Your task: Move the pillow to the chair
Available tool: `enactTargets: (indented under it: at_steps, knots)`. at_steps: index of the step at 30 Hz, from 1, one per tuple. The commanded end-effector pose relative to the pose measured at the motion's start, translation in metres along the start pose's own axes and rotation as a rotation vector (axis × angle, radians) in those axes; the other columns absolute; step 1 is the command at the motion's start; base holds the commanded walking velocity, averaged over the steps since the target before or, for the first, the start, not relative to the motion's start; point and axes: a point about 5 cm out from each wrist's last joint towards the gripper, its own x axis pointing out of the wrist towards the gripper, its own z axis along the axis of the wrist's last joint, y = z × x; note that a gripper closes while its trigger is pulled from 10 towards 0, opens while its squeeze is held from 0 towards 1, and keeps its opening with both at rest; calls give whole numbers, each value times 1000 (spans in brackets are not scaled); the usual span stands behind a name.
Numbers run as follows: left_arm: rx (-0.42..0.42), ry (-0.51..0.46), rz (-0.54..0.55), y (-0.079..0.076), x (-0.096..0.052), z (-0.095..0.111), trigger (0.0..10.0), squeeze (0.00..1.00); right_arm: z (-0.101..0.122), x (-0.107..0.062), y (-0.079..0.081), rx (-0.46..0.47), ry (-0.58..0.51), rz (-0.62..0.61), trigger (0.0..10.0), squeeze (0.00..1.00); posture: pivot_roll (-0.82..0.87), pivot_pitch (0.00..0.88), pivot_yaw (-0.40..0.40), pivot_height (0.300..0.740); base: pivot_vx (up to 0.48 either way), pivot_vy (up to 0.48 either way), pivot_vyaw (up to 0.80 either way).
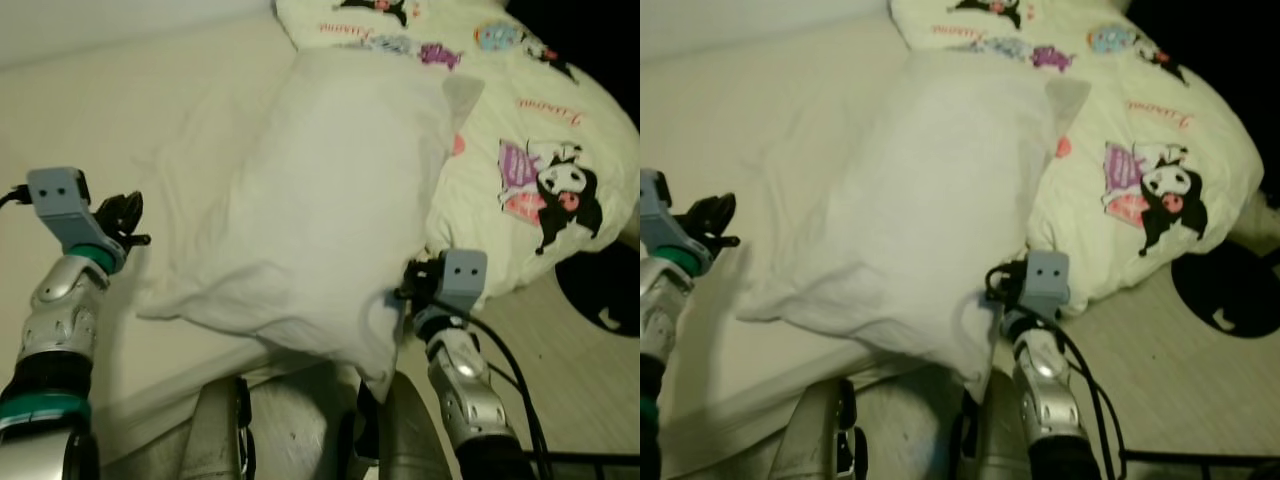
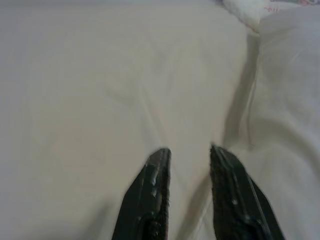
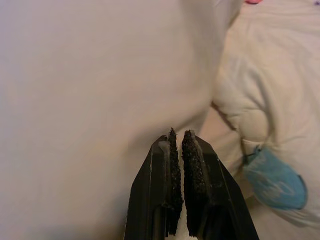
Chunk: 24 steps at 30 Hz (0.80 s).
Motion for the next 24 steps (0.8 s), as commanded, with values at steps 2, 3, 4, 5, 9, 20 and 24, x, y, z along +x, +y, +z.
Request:
enactTargets:
  at_steps: [2,3,4,5,9,20,24]
  knots:
    - [63,165,-24,-4,-4,-33,10000,1000,-8,-7,-3,0,26,-10,10000,0,1,222,34,611,0,0,0]
    - [100,222,-43,-7,-5,-43,10000,1000,-7,-7,-3,-2,25,-10,10000,0,-7,226,41,611,0,0,0]
    - [100,222,-43,-7,-5,-43,10000,1000,-7,-7,-3,-2,25,-10,10000,0,-7,226,41,611,0,0,0]
    - [123,280,-65,-9,-7,-51,10000,1000,-7,-8,-4,-2,24,-12,10000,0,-6,228,43,611,0,0,0]
    - [221,341,-116,-13,-9,-61,10000,1000,-8,-9,-5,-2,25,-18,10000,0,-5,228,43,611,0,0,0]
    - [290,269,-342,-27,-6,-52,10000,1000,-9,-11,-2,-5,29,-9,10000,0,-6,233,44,611,0,0,0]
    - [325,298,-523,-37,-11,-56,10000,1000,-9,-12,-3,-6,31,-10,10000,0,-7,235,45,611,0,0,0]
